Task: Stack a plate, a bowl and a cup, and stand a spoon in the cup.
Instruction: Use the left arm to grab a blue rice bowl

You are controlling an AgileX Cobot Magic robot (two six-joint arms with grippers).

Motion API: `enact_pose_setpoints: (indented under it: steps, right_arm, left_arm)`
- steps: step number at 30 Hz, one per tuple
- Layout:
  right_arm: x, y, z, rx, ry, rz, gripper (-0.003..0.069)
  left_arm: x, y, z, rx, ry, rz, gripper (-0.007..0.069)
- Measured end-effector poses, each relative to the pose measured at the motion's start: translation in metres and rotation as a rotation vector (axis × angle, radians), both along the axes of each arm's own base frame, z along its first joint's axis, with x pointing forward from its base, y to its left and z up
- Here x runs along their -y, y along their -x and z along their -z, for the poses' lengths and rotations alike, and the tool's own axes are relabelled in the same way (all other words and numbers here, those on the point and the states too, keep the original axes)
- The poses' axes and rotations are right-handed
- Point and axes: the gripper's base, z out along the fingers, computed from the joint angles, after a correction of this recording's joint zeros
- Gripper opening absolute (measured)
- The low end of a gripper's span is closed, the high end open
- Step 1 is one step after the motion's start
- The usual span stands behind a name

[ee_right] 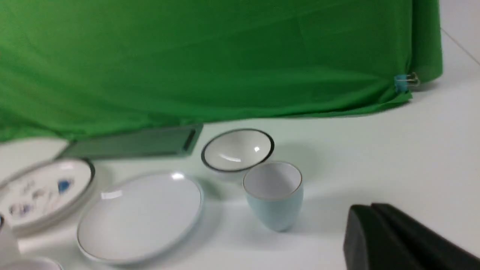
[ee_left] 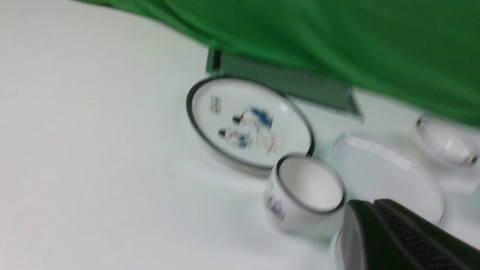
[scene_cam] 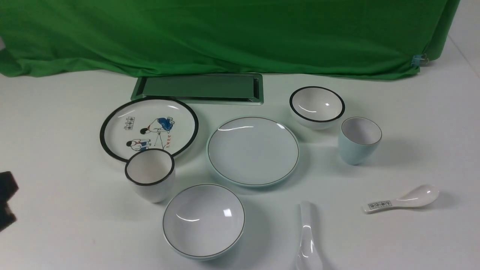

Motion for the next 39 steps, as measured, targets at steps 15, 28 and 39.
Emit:
enact_pose_setpoints:
  steps: [15, 28, 39]
  right_arm:
    - [-0.064, -0.089, 0.009, -0.622, 0.53, -0.419, 0.0014]
    - [-0.077, -0.091, 0.014, -0.623, 0.564, -0.48, 0.0025]
    - [-0.076, -0.09, 0.015, -0.638, 0.568, -0.483, 0.0041]
  left_arm:
    - [0.086, -0.086, 0.066, -0.636, -0.329, 0.582, -0.0018]
    - [0.128, -0.132, 0.096, -0.628, -0.166, 0.368, 0.041]
    - [0.131, -0.147, 0.123, -0.671, -0.172, 0.281, 0.0459]
